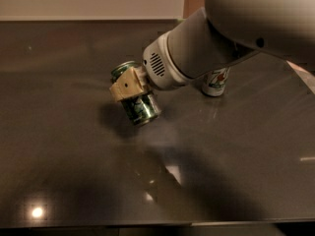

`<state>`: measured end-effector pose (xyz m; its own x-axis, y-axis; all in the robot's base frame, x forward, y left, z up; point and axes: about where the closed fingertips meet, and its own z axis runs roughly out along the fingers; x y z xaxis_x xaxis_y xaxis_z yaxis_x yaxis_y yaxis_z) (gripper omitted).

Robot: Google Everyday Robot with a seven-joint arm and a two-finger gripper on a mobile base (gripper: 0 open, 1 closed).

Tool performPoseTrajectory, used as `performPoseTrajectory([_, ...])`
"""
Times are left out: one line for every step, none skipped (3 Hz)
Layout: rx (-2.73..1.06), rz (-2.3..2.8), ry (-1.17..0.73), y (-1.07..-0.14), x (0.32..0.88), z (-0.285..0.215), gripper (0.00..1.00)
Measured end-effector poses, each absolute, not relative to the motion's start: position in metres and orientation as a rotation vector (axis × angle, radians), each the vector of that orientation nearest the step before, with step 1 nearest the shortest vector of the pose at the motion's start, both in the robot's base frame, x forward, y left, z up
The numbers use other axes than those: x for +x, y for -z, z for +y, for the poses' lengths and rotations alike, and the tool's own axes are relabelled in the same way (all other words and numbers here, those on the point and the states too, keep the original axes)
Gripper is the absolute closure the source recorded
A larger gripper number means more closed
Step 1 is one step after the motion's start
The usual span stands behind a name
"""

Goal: Place green can upright

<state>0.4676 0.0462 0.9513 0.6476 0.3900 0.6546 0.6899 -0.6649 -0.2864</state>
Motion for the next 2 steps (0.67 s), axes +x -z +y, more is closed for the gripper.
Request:
performPoseTrajectory([-2.345, -0.842, 0.763, -0.9515, 0.4676, 0.0462, 1.00])
performPoseTrajectory([-2.311, -0.867, 0.802, -0.9567, 0.4656, 0.0474, 1.00])
